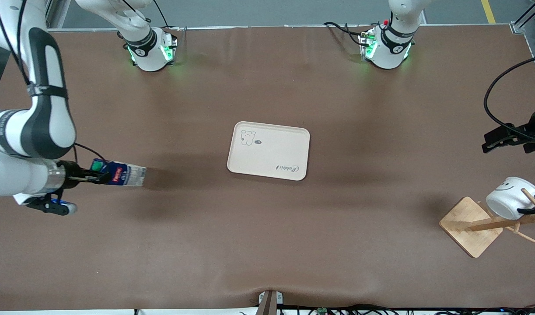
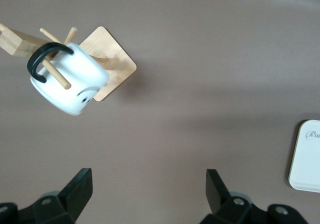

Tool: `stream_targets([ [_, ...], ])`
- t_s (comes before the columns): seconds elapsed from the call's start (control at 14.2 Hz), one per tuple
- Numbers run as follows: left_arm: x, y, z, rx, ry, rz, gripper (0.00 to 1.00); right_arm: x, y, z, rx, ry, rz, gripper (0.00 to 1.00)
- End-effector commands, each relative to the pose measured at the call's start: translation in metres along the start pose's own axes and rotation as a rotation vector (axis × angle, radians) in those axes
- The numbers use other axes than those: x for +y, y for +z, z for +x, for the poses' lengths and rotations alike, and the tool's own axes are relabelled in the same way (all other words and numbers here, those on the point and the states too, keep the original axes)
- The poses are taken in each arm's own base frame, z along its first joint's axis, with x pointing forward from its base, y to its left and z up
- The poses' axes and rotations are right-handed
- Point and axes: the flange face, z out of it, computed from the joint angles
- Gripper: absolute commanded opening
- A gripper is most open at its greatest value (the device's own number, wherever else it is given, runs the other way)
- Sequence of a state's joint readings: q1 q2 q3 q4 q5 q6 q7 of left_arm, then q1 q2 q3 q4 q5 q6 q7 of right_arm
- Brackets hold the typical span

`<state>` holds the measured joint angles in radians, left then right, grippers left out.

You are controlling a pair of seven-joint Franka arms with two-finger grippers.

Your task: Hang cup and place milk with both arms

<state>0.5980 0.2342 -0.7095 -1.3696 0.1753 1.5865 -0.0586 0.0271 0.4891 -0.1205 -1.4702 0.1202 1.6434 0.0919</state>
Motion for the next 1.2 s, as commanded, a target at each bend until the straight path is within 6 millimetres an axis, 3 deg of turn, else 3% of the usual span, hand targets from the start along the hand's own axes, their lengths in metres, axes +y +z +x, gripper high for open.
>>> stream_targets([
  [0.0, 0.021, -0.008, -0.007, 0.002, 0.036, 0.019, 1.00, 0.031, 0.015, -0.001, 0.005, -0.007, -0.007, 0.19],
  [0.14, 0.033, -0.020, -0.013, 0.018, 0.048, 0.053, 1.00, 0.047, 0.027, 0.002, 0.010, 0.006, -0.022, 0.21],
  [0.28, 0.049, -0.032, -0.026, -0.005, 0.059, 0.094, 1.00, 0.050, 0.040, 0.002, 0.003, 0.007, -0.032, 0.25],
  [0.35, 0.054, -0.037, -0.033, -0.021, 0.059, 0.107, 1.00, 0.055, 0.042, 0.002, -0.003, 0.014, -0.030, 0.31],
  [0.56, 0.050, -0.041, -0.049, -0.062, 0.032, 0.057, 1.00, 0.057, 0.042, 0.003, -0.005, 0.012, -0.028, 0.69],
  [0.7, 0.048, -0.044, -0.061, -0.065, 0.017, 0.026, 1.00, 0.057, 0.042, 0.002, -0.010, -0.011, -0.028, 0.86],
  [0.84, 0.048, -0.047, -0.074, -0.068, 0.011, 0.011, 1.00, 0.054, 0.043, 0.002, -0.013, -0.031, -0.028, 0.92],
  [1.13, 0.051, -0.054, -0.092, -0.042, -0.016, 0.014, 1.00, 0.052, 0.043, 0.001, -0.022, -0.035, -0.031, 0.93],
])
